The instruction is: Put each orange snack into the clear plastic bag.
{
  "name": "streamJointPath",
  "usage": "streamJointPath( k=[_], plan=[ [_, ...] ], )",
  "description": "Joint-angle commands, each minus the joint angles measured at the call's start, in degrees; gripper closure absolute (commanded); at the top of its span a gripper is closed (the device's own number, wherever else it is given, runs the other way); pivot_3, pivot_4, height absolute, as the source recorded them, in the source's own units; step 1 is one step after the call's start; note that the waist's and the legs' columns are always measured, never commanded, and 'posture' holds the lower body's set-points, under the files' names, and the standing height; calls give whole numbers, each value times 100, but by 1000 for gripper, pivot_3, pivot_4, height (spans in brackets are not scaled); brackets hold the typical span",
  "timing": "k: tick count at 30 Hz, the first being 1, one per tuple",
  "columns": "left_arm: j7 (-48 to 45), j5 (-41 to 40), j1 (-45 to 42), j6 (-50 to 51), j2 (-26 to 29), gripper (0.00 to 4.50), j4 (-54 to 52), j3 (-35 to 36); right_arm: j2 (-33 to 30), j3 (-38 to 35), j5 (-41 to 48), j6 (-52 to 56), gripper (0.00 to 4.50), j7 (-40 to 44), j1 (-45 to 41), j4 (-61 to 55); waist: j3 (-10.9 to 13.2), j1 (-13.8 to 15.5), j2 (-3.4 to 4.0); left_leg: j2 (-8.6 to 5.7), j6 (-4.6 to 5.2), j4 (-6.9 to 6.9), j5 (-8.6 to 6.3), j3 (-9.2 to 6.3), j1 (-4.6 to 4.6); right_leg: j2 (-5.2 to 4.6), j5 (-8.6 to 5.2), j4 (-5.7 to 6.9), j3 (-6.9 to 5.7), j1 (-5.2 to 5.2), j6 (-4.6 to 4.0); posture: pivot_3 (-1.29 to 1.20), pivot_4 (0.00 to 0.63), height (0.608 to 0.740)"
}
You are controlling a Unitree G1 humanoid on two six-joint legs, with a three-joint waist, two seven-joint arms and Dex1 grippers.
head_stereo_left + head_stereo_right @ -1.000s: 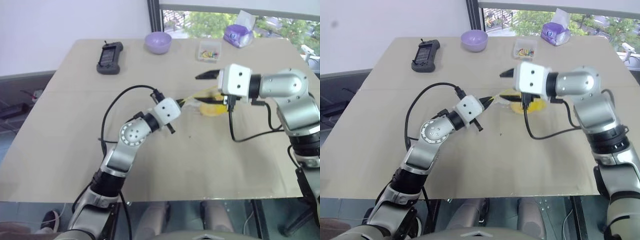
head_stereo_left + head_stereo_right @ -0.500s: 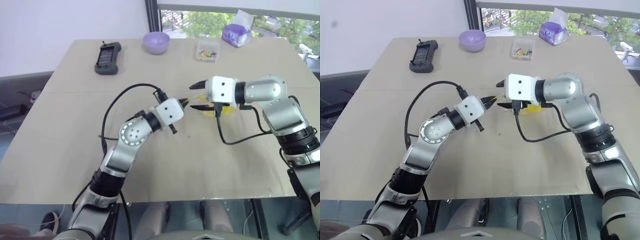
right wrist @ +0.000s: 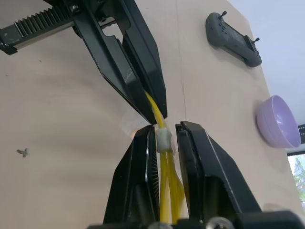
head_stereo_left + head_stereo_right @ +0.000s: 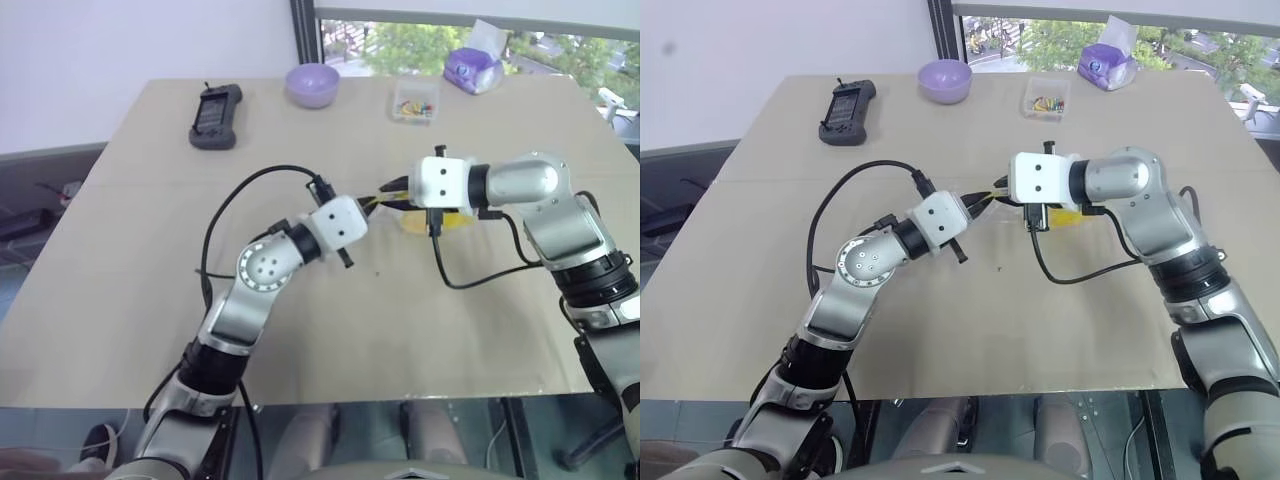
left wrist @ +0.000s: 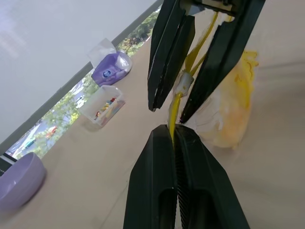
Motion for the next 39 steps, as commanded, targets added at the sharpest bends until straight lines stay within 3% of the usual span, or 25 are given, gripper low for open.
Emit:
streamJointPath(
  k=[1, 39],
  plan=[
    [-7, -19, -20, -31, 36, 4500, -213, 13, -94, -249, 4, -89, 3761, -23, -212, -231, 0, 0, 0, 0, 0, 0, 0, 0, 0, 0, 0, 0, 0, 0, 0, 0, 150, 740],
    [-35, -220, 13, 229, 31, 4500, -314, 69, -213, -216, -127, -1280, 3761, 5, -231, 241, 0, -1, 0, 0, 0, 0, 0, 1, 0, 0, 0, 0, 0, 0, 0, 0, 150, 740]
  ],
)
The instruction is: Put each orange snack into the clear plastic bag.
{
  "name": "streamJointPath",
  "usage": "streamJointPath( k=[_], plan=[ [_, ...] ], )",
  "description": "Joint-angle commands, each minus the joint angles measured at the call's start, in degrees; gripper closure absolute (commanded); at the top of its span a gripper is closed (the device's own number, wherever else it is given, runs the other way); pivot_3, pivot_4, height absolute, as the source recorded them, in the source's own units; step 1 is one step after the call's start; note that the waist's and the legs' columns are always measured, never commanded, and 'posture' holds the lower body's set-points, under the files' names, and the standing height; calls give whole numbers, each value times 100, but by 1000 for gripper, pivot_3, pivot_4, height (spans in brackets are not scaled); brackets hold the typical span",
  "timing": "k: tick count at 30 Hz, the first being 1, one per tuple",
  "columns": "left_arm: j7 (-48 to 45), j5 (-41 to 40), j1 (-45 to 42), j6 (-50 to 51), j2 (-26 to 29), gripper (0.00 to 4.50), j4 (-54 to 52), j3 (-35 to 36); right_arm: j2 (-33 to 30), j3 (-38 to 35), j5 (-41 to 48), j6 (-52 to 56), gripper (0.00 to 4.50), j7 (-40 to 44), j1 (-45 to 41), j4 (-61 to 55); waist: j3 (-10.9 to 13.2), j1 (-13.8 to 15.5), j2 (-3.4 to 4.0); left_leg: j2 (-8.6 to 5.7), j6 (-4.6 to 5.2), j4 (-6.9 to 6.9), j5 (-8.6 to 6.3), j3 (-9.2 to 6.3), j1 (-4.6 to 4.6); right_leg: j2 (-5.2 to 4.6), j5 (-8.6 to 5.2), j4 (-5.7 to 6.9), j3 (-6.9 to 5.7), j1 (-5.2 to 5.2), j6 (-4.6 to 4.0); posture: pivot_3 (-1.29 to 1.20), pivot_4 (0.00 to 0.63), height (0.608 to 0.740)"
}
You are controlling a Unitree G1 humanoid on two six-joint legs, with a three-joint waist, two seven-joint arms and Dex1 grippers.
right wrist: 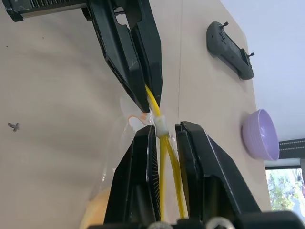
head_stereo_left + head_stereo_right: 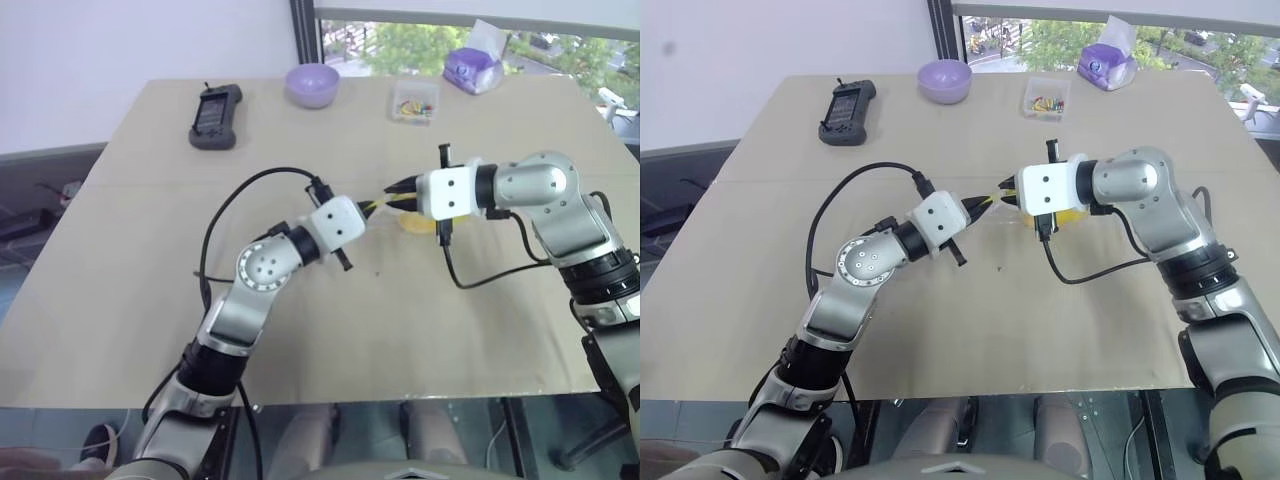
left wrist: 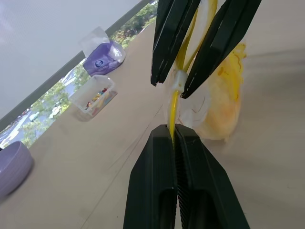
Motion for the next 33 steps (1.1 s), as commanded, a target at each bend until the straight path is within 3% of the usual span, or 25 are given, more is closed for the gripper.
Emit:
streamJointPath(
  k=[1, 18, 21, 33],
  plan=[
    [17, -52, -16, -57, 23, 4500, -309, 67, -37, -222, 100, -46, 3761, 24, -205, -192, 0, 0, 0, 0, 0, 0, 0, 0, 0, 0, 0, 0, 0, 0, 0, 0, 150, 740],
    [33, -46, -20, -50, 12, 4500, -293, 66, -55, -189, 159, -107, 3761, 162, -117, -227, 0, 0, 0, 0, 0, 0, 0, 0, 0, 0, 0, 0, 0, 0, 0, 0, 150, 740],
    [34, -46, -18, -50, 12, 4500, -293, 66, -58, -188, 162, -105, 4480, 168, -114, -227, 0, 1, 0, 0, 0, 0, 0, 0, 0, 0, 0, 0, 0, 0, 0, 0, 150, 740],
    [51, -33, 9, -52, 37, 4500, -307, 94, -179, -233, -41, -27, 4480, 63, -133, -64, 0, 1, 0, 0, 0, 0, 0, 0, 0, 0, 0, 0, 0, 0, 0, 0, 150, 740]
  ],
)
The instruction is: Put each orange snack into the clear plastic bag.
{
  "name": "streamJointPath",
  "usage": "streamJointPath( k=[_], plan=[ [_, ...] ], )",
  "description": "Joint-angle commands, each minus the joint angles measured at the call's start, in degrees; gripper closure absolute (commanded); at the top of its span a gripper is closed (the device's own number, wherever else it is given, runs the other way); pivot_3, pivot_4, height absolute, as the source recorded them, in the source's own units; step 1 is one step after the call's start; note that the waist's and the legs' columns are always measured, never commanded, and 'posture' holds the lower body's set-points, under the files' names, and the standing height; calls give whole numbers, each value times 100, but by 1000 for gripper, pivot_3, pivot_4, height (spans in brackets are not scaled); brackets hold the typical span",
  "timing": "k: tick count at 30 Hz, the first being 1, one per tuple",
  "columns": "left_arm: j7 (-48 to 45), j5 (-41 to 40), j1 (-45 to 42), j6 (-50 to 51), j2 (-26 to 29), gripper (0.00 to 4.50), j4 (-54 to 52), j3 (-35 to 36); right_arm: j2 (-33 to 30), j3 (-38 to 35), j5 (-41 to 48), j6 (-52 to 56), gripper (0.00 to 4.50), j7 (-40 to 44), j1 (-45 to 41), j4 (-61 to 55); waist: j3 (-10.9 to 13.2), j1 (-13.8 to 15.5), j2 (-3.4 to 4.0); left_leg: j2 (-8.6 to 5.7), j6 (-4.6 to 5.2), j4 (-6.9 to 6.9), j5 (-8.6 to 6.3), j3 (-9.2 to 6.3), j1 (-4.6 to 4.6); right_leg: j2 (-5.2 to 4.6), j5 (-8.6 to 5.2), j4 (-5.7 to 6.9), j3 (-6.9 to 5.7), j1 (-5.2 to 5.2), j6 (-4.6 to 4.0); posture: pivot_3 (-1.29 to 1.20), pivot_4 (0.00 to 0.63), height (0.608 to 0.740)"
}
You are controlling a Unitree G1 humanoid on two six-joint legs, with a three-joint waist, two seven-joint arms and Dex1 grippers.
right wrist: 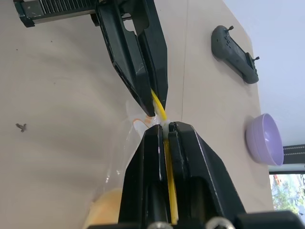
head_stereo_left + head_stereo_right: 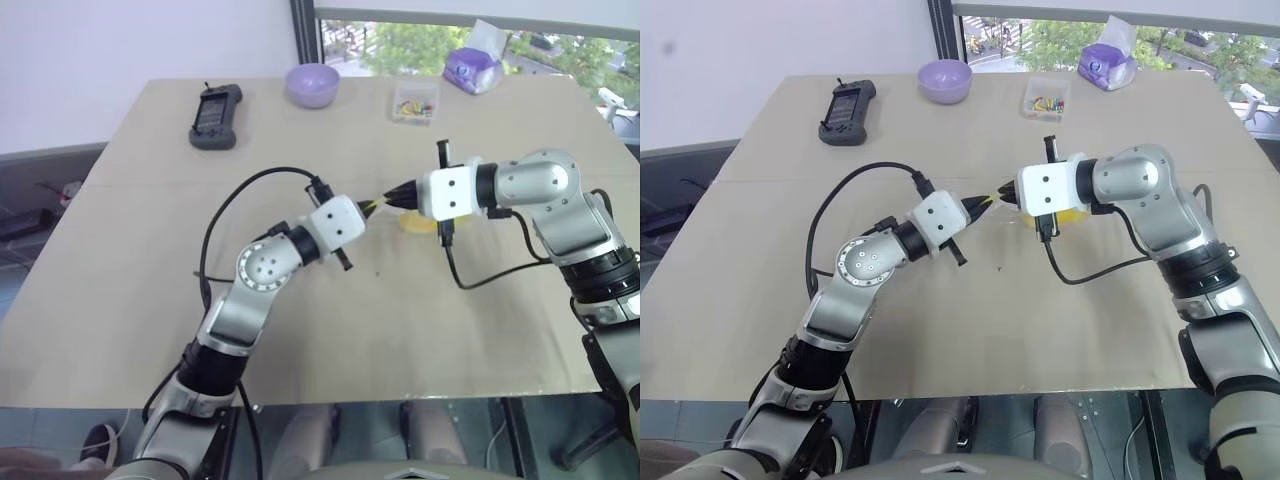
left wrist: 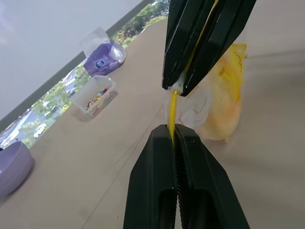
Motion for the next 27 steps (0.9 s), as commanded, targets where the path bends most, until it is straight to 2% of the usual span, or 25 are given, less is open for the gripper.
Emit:
streamJointPath(
  k=[1, 15, 27],
  plan=[
    [46, -27, 17, -57, 60, 4500, -292, 113, -235, -255, -127, -31, 4480, -79, -97, 15, 0, 2, 0, 0, 0, 0, 0, 0, 0, 0, 0, 0, 0, 0, 0, 0, 150, 740],
    [365, 94, -212, -527, 716, 4500, 430, 618, -1195, -678, -182, 252, 4480, -413, 116, 311, 0, 7, 0, 0, 0, -1, 0, 2, 0, 0, 0, -1, 1, 0, 0, 0, 150, 740],
    [432, 60, -225, -675, 836, 4500, 569, 651, -1712, -779, -252, 234, 4480, -696, 106, 714, 0, 6, 0, 1, 0, -2, 0, 5, 0, 0, 0, -2, 3, 0, 0, 0, 150, 740]
  ],
)
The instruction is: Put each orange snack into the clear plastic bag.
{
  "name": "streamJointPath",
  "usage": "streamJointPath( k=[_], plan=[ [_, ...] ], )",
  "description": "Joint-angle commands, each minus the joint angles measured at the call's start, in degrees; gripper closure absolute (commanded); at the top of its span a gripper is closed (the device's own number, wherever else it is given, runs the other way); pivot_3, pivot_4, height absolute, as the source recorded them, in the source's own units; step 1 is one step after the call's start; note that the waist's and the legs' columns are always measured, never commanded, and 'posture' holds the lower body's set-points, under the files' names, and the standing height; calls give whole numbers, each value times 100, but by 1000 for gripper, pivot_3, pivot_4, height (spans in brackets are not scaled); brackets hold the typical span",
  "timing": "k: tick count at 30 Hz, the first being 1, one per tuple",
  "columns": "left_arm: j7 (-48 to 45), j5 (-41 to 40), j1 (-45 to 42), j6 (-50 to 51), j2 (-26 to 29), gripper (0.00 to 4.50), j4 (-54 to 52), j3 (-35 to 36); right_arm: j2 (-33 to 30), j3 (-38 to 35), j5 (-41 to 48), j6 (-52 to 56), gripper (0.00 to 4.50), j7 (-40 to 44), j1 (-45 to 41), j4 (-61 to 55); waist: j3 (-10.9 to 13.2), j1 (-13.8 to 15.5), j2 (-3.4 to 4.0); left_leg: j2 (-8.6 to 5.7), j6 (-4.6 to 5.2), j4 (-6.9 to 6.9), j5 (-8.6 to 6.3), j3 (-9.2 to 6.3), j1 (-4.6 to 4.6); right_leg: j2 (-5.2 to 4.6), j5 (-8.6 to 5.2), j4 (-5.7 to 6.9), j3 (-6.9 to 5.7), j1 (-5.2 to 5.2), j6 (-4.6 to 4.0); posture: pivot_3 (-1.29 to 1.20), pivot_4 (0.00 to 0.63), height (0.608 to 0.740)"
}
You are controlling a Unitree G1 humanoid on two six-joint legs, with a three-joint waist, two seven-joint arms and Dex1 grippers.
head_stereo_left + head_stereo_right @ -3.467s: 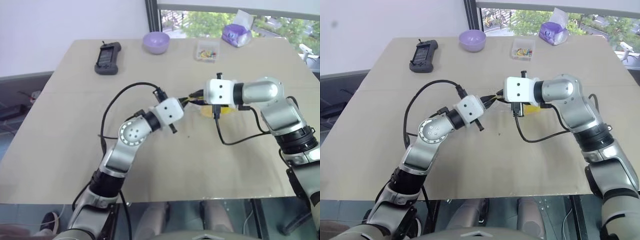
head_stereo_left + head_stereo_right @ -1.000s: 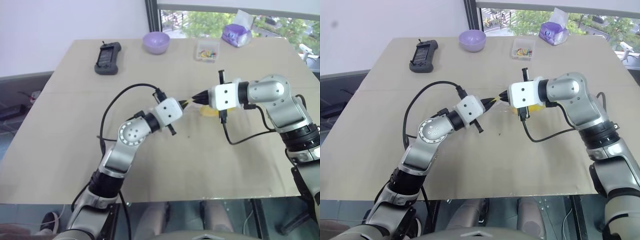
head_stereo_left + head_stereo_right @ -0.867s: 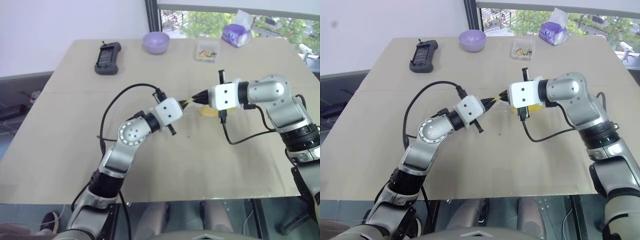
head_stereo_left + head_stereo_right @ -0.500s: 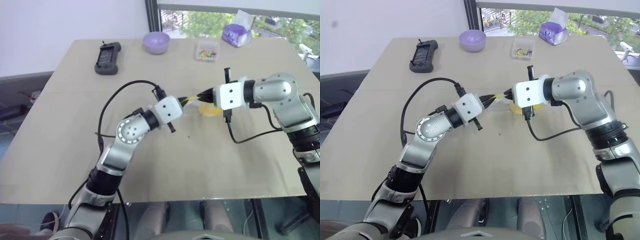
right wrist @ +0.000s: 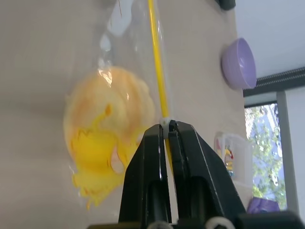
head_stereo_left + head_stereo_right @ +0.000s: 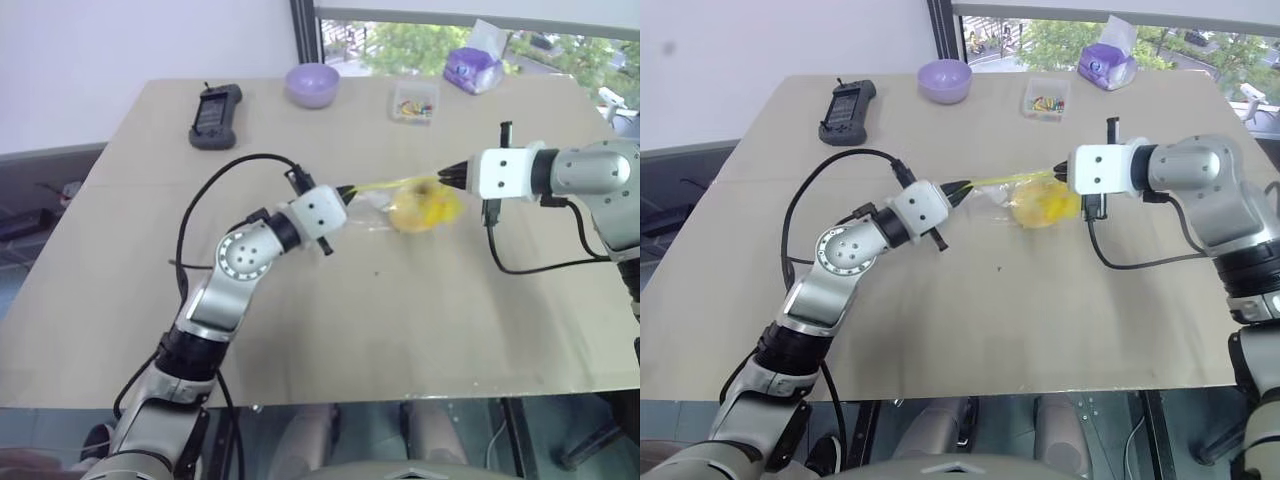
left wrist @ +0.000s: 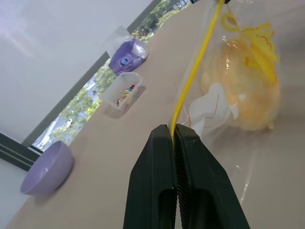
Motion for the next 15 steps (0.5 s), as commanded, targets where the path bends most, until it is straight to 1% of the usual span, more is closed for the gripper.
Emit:
streamJointPath(
  k=[1, 11, 15],
  plan=[
    [191, 53, 37, 30, 192, 4500, 71, 453, -462, -550, -220, 138, 4480, -178, -56, 387, 0, 0, 0, 0, 0, 0, 0, 0, 0, 0, 0, 0, 0, 0, 0, 0, 150, 740],
    [208, 51, 30, 12, 178, 4500, 97, 437, -751, -533, -255, 87, 4480, -385, -187, 648, 0, -4, 0, 0, 0, -1, 0, 2, 0, 0, 0, 0, 1, -1, 0, 0, 150, 740],
    [247, 53, -94, -11, 118, 4500, 233, 389, -621, -500, -290, 42, 4480, -561, -304, 719, 0, -2, 0, 0, 0, -1, 0, 2, 0, 0, 0, 0, 2, -1, 0, 0, 150, 740]
  ],
)
